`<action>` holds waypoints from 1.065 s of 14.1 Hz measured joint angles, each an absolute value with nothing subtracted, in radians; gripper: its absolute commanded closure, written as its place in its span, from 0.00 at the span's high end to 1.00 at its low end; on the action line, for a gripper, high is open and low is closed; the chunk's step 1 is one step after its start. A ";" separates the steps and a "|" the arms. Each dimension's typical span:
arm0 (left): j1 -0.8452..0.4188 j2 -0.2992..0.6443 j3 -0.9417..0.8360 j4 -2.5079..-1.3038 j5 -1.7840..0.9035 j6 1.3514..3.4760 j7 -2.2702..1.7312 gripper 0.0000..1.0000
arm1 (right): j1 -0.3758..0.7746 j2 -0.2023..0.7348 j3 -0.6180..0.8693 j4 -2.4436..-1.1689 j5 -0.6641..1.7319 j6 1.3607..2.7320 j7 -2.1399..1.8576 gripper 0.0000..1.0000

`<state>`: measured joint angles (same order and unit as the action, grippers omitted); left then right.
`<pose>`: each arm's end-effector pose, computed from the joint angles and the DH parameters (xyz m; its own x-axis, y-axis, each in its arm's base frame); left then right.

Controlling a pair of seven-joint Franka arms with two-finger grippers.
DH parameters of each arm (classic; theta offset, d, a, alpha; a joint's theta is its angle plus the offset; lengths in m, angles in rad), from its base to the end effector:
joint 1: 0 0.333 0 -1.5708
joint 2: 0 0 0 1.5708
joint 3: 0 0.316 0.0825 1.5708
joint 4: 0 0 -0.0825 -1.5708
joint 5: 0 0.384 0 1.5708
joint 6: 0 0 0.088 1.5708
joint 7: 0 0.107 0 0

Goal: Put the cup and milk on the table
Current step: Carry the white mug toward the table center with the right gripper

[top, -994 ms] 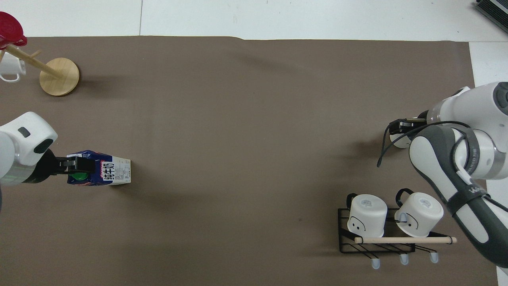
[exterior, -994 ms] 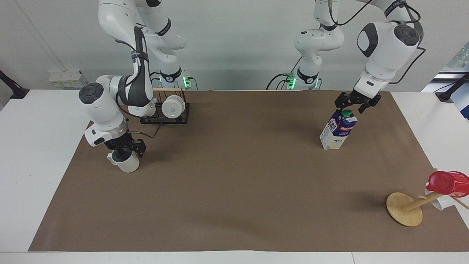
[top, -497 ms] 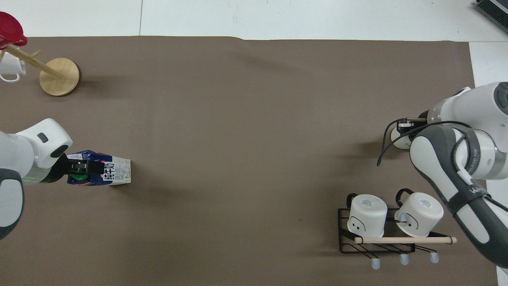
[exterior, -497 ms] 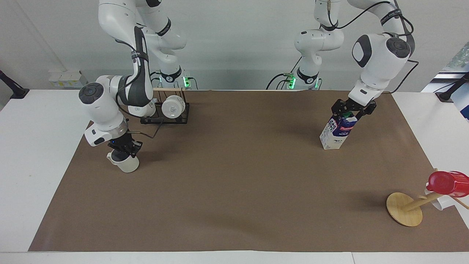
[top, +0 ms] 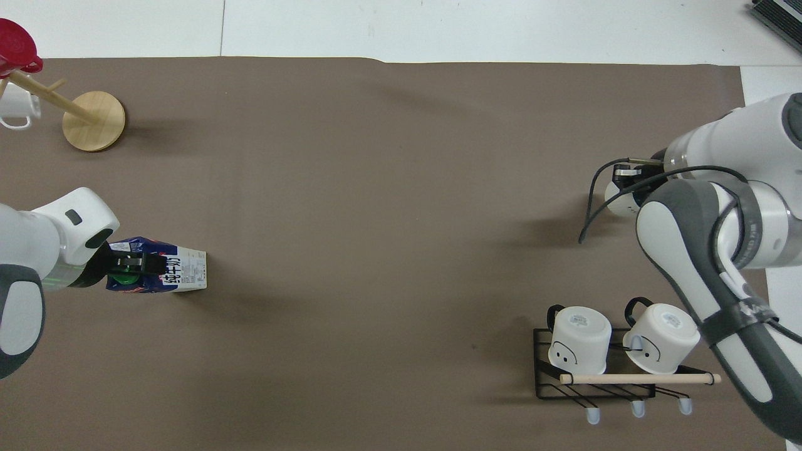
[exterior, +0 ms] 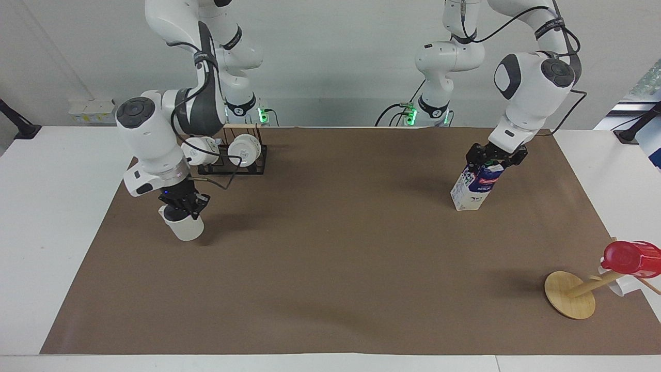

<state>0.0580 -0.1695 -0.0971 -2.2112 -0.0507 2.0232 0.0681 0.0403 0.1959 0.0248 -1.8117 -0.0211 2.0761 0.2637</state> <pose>0.4932 -0.0234 0.4487 0.9964 -0.0832 -0.0174 -0.0827 -0.9961 0.0301 0.6192 0.0385 0.4385 0.9796 -0.1882 0.0698 -0.1884 -0.9821 -0.0041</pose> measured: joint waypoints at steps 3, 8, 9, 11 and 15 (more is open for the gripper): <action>0.058 -0.170 -0.098 -2.211 -0.051 2.024 0.069 0.56 | 0.175 0.196 0.029 -1.808 -0.021 2.075 0.380 0.00; 0.058 -0.170 -0.099 -2.211 -0.051 2.026 0.070 0.54 | 0.398 0.204 0.032 -1.808 -0.020 2.107 0.632 0.00; 0.058 -0.170 -0.100 -2.211 -0.051 2.026 0.070 0.53 | 0.428 0.210 0.032 -1.808 -0.020 2.114 0.665 0.00; 0.057 -0.170 -0.101 -2.211 -0.051 2.027 0.070 0.53 | 0.468 0.214 0.033 -1.808 -0.019 2.121 0.701 0.00; 0.057 -0.170 -0.101 -2.210 -0.051 2.028 0.071 0.47 | 0.538 0.232 0.041 -1.810 0.001 2.122 0.742 0.00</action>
<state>0.0574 -0.1701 -0.1015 -2.2102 -0.0507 2.0279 0.0709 0.5375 0.2320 0.0411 -1.8103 0.0007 2.1224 0.7420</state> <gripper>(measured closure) 0.507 0.960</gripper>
